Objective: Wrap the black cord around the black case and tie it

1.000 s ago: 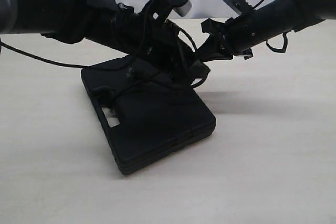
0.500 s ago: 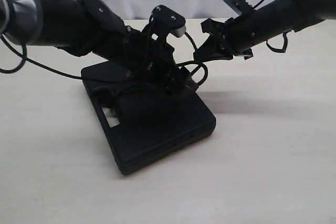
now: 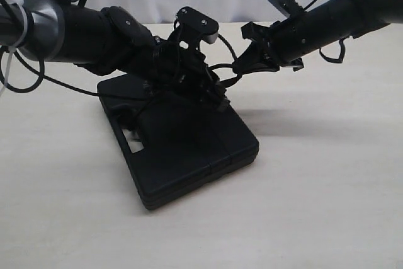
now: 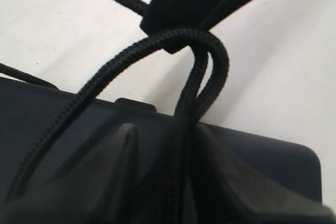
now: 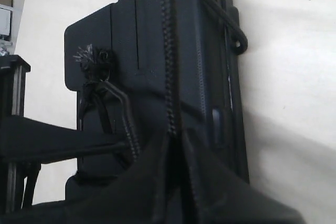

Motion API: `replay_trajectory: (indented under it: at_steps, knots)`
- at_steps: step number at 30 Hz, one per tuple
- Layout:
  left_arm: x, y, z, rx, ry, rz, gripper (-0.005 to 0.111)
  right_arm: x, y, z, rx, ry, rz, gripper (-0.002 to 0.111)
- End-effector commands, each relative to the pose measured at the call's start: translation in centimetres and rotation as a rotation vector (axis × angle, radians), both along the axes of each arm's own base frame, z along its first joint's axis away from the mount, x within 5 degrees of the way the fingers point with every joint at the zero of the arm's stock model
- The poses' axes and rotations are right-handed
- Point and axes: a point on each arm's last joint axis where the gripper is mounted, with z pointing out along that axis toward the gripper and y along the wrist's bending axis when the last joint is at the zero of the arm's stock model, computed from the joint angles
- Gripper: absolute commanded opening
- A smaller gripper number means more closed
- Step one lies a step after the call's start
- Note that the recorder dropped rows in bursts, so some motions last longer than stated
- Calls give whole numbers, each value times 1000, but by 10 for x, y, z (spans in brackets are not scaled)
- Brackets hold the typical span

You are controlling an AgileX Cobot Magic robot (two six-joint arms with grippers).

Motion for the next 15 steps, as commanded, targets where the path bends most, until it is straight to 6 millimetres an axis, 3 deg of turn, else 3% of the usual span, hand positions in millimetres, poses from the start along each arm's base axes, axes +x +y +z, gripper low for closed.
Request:
replay_trajectory:
  at_steps: [1, 15]
  knots:
    - [-3, -3, 3, -12, 17, -35, 30, 1, 0, 2, -8, -16, 1, 4]
    - [-6, -1, 22, -24, -37, -68, 27, 1, -2, 1, -40, -32, 16, 4]
